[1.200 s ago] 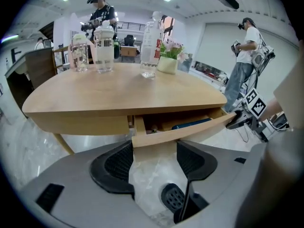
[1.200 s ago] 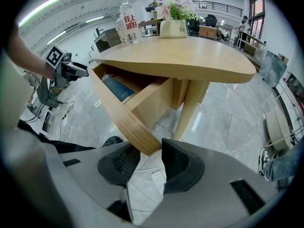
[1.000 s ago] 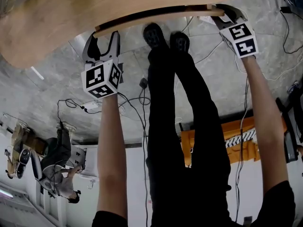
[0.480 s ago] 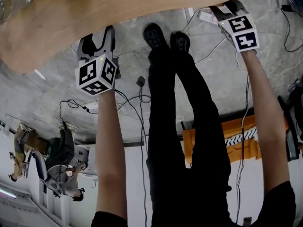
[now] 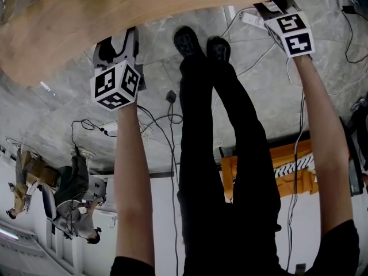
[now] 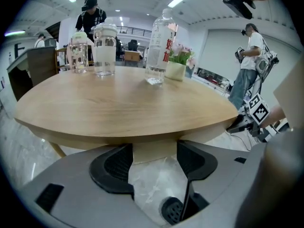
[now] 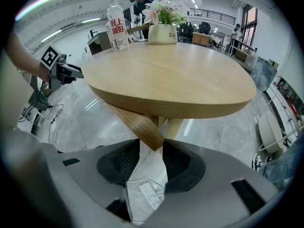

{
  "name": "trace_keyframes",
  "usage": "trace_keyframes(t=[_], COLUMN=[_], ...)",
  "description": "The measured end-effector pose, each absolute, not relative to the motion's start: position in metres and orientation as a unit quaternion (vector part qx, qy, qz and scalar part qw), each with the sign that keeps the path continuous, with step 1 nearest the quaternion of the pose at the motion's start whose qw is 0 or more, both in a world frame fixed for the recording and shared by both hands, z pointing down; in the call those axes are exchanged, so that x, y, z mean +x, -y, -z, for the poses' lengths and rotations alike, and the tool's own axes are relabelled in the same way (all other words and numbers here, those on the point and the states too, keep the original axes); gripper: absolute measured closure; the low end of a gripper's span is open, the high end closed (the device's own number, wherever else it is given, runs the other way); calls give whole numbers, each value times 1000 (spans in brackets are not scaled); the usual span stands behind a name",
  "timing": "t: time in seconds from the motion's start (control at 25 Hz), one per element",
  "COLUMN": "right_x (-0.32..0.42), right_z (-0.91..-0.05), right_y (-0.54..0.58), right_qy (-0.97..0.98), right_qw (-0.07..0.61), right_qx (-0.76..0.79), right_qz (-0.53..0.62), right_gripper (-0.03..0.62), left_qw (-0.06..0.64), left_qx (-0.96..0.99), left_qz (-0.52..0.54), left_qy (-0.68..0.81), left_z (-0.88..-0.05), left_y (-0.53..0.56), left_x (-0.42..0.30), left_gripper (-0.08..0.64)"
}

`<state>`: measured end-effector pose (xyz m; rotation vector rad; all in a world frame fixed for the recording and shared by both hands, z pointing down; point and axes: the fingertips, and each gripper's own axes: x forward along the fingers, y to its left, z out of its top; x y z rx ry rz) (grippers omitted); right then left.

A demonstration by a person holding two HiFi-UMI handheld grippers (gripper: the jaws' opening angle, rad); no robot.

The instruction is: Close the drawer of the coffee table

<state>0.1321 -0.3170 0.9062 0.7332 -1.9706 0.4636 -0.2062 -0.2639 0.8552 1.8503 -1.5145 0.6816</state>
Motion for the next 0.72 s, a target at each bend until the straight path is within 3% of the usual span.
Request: trace_keyframes(t=[0.44,0.72], right_x=[168,176], right_z=[-893,-821], right_y=[277,238], right_qy=[780,799], right_qw=[515,502], right_qx=[296,287], right_qz=[-196,-167], right_gripper=[416,414], left_qw=[345,342], left_qx=[683,690], left_qz=[-290,-275], left_qy=[575,576], left_z=[-848,-776], left_y=[217,165], left_x=[-206,-178], left_gripper=[265,265])
